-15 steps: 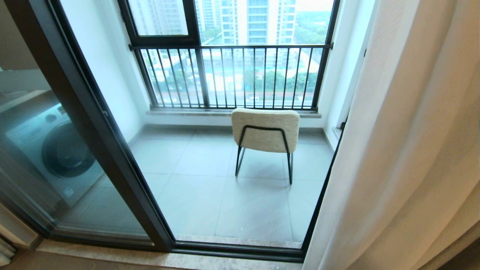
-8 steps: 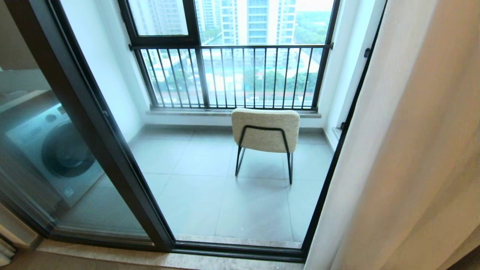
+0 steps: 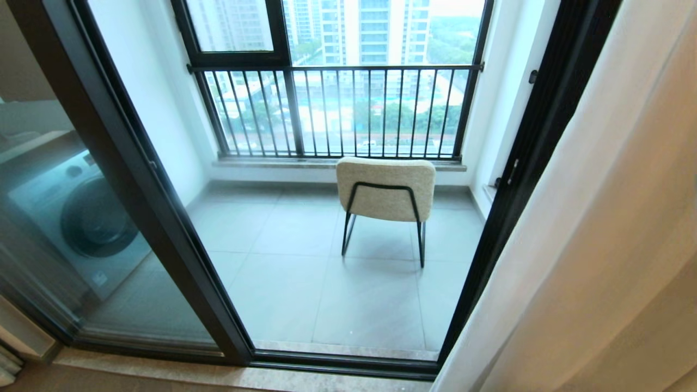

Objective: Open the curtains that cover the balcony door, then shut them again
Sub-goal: Pull the inner curtains open on both sides

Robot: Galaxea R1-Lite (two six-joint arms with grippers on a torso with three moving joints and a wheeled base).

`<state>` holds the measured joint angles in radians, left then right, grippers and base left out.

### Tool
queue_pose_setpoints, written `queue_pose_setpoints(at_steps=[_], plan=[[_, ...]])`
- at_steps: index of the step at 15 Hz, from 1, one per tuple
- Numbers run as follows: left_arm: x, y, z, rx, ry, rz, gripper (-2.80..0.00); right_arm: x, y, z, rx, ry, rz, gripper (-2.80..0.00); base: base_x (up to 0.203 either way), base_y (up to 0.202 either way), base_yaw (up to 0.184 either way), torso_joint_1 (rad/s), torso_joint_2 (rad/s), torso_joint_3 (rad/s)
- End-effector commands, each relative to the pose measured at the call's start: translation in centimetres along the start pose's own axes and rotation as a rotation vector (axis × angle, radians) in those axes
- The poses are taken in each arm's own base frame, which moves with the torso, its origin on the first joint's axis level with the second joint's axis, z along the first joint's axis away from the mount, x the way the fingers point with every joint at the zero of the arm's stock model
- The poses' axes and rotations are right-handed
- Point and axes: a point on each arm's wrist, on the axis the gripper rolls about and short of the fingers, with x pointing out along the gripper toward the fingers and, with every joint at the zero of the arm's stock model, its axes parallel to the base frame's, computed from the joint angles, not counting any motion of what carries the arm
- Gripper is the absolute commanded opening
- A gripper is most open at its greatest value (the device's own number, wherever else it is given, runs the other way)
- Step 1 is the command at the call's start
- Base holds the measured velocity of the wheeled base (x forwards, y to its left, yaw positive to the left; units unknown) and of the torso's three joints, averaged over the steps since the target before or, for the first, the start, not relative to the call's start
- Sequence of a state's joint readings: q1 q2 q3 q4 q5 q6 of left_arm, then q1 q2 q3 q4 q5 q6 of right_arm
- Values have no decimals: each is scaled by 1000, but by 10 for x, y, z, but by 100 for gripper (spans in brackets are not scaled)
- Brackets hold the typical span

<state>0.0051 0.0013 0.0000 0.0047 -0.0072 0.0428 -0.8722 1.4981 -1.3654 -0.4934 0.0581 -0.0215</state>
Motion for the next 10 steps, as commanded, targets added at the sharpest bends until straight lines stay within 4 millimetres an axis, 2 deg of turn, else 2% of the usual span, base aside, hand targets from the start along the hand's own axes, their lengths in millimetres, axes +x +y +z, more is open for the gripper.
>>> queue_pose_setpoints(at_steps=[1,5,10], plan=[[0,0,0,0,0,1,-280,20,-17,-21,-14,42,-52,-280,0,0,0,0,0,0],[0,0,0,0,0,0,-280,36,-46,-41,-29,50,-133,-280,0,0,0,0,0,0],[0,0,0,0,0,1,-280,49,-71,-68,-49,56,-195,-280,0,0,0,0,0,0]])
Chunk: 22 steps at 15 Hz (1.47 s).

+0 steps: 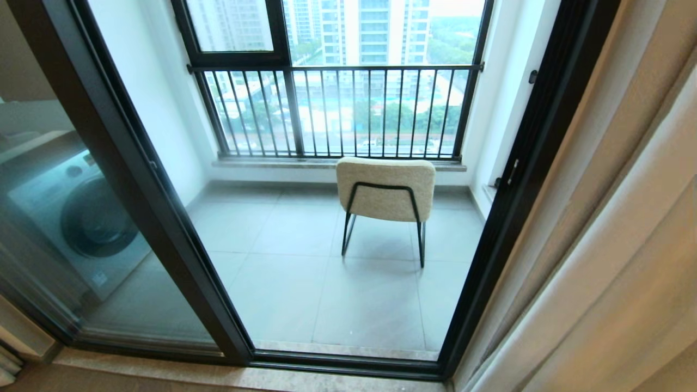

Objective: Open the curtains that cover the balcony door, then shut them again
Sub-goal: Pull the inner curtains open on both sides

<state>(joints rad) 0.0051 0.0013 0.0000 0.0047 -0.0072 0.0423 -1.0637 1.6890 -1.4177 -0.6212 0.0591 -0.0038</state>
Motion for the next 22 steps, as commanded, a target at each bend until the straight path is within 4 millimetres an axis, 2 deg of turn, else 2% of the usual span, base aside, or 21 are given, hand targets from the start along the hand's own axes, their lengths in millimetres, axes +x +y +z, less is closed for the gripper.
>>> queue_pose_setpoints(at_steps=[1,7,9,12,15,17,20,22], plan=[[0,0,0,1,0,1,-280,13,-9,-25,-7,39,-25,-280,0,0,0,0,0,0],[0,0,0,1,0,2,-280,27,-20,-45,-23,-9,-46,-280,0,0,0,0,0,0],[0,0,0,1,0,-1,-280,25,-19,-43,-25,-7,-38,-280,0,0,0,0,0,0],[0,0,0,1,0,-1,-280,13,-15,-28,-26,-21,34,-280,0,0,0,0,0,0],[0,0,0,1,0,1,-280,-12,-8,-8,-20,-10,147,-280,0,0,0,0,0,0],[0,0,0,1,0,-1,-280,-37,-3,5,-12,18,268,-280,0,0,0,0,0,0],[0,0,0,1,0,1,-280,-77,6,16,12,77,450,-280,0,0,0,0,0,0],[0,0,0,1,0,-1,-280,-98,20,22,41,87,569,-280,0,0,0,0,0,0]])
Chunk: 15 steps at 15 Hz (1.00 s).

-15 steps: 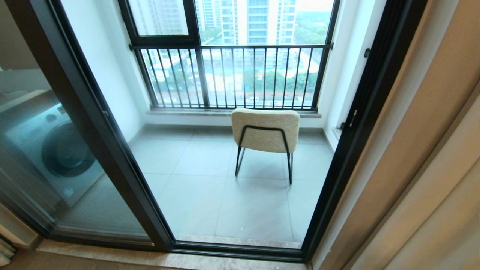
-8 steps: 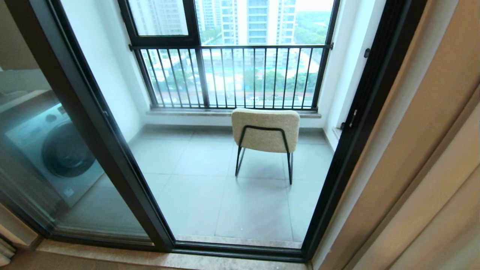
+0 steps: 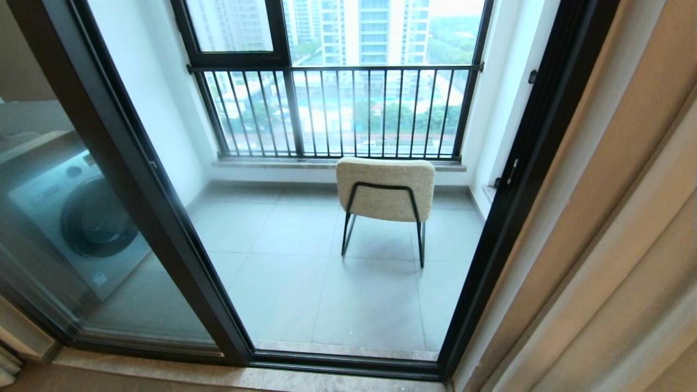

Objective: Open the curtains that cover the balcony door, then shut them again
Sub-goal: Pull the inner curtains open on both sides

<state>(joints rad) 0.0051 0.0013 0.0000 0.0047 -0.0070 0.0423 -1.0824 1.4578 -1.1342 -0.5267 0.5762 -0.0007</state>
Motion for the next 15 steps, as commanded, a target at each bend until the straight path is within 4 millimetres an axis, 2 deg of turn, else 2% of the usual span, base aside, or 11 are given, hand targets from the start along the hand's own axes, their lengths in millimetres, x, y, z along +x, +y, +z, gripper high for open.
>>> queue_pose_setpoints(at_steps=[1,5,7,15], plan=[[0,0,0,1,0,2,-280,-26,35,20,-6,-57,139,-280,0,0,0,0,0,0],[0,0,0,1,0,1,-280,-42,73,11,44,-50,329,-280,0,0,0,0,0,0],[0,0,0,1,0,1,-280,-41,81,7,44,-49,365,-280,0,0,0,0,0,0],[0,0,0,1,0,-1,-280,-16,75,-18,34,-50,366,-280,0,0,0,0,0,0]])
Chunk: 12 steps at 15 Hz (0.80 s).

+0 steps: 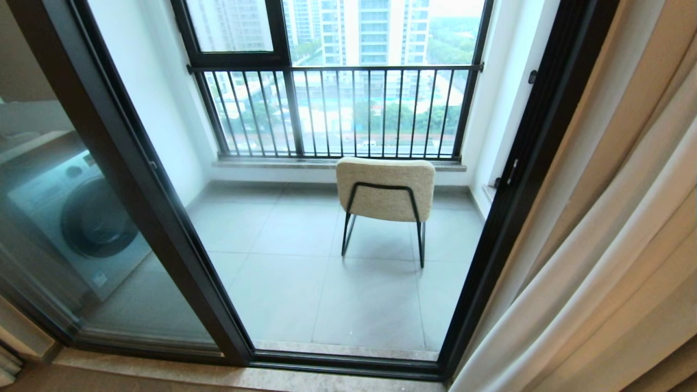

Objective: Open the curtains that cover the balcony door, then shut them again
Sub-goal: Pull the inner curtains open on both sides

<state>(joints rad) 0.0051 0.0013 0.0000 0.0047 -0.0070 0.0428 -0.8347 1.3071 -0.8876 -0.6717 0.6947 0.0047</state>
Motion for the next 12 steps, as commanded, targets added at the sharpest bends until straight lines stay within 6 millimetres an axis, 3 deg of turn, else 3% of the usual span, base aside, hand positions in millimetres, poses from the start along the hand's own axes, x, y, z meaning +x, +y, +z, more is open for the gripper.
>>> queue_pose_setpoints(at_steps=[1,10,11,12], plan=[[0,0,0,0,0,-1,-280,5,-4,-8,18,20,6,-280,0,0,0,0,0,0],[0,0,0,0,1,0,-280,7,-3,-8,17,17,12,-280,0,0,0,0,0,0],[0,0,0,0,0,0,-280,6,-3,-7,16,15,12,0,0,0,0,0,0,0],[0,0,0,0,0,2,-280,5,-2,-6,14,12,12,0,0,0,0,0,0,0]])
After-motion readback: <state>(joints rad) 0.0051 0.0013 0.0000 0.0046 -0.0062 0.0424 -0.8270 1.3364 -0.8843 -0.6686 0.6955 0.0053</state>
